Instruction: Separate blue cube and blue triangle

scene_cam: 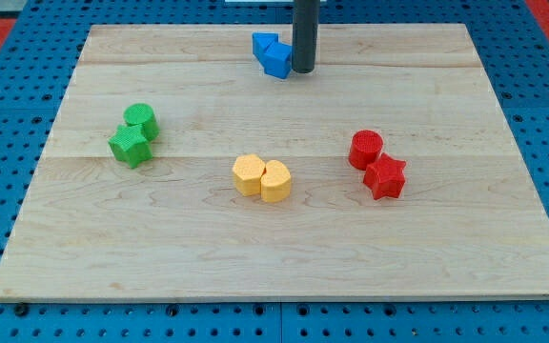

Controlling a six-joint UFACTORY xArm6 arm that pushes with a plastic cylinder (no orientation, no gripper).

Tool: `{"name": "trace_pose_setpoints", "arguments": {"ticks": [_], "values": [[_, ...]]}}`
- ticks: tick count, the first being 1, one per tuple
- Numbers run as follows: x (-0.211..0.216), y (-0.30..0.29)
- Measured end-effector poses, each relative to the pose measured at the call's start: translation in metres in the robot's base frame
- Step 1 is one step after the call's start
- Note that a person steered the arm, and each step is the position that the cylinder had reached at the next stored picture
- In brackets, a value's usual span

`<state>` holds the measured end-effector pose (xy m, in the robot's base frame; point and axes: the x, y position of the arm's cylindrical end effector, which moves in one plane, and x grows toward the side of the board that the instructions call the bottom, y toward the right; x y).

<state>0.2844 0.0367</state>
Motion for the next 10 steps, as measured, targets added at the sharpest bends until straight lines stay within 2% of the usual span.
{"name": "trace_pose_setpoints", "arguments": {"ticks": [8, 10], "values": [[0.023, 0.032], [0.017, 0.035]]}}
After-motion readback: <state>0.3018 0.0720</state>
